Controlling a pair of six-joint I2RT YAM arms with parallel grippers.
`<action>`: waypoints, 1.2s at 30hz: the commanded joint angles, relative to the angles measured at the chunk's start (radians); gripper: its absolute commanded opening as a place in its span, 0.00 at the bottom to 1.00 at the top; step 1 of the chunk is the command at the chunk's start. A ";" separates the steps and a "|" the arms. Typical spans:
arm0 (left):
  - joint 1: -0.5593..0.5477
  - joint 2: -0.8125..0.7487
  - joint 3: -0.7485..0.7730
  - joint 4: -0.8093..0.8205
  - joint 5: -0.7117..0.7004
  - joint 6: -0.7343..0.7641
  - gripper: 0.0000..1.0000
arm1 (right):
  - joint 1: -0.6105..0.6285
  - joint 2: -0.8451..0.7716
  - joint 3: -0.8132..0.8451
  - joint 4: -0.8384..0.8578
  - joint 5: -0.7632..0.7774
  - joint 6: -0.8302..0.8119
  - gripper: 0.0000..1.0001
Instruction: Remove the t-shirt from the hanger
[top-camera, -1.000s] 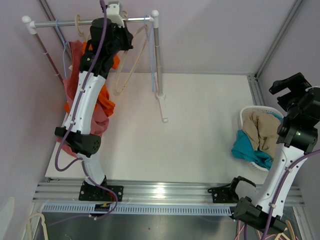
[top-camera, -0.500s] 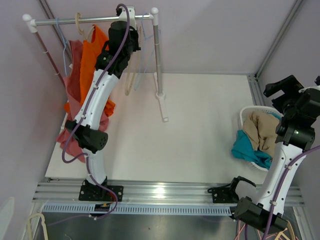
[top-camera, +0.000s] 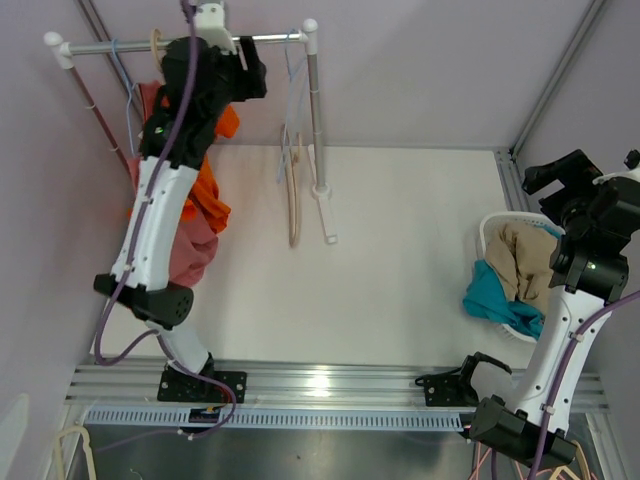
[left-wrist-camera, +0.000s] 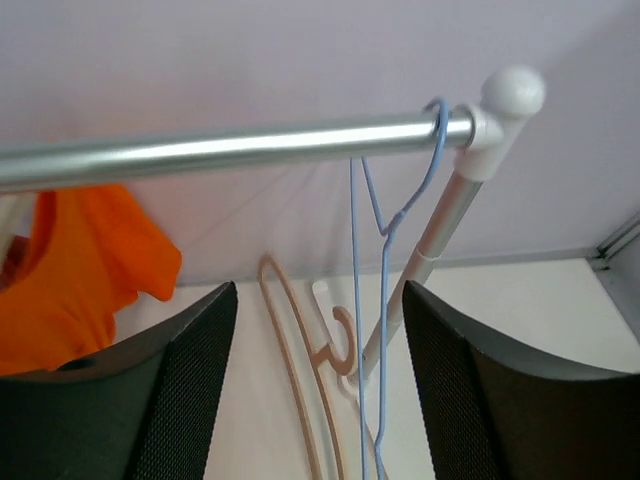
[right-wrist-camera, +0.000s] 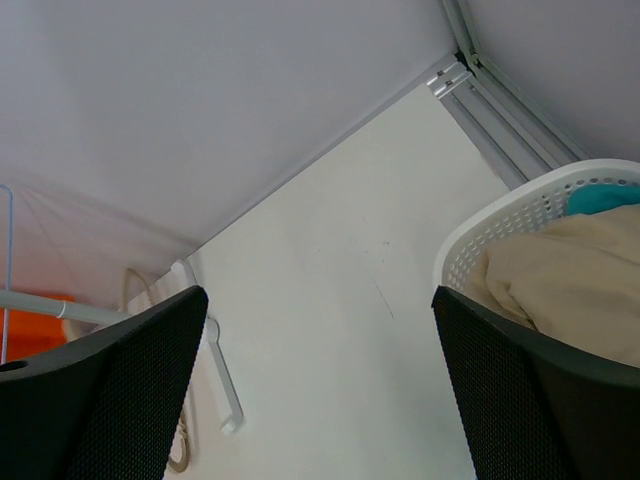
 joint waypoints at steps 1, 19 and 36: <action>0.066 -0.131 -0.018 0.008 0.103 -0.072 0.70 | 0.019 -0.007 0.030 0.028 -0.026 0.007 0.99; 0.045 -0.650 -0.755 0.002 -0.148 -0.214 0.97 | 0.561 0.044 -0.097 0.238 -0.178 -0.051 1.00; 0.074 -0.863 -0.948 0.005 -0.053 -0.279 0.99 | 1.145 0.743 -0.246 1.182 0.273 0.084 0.93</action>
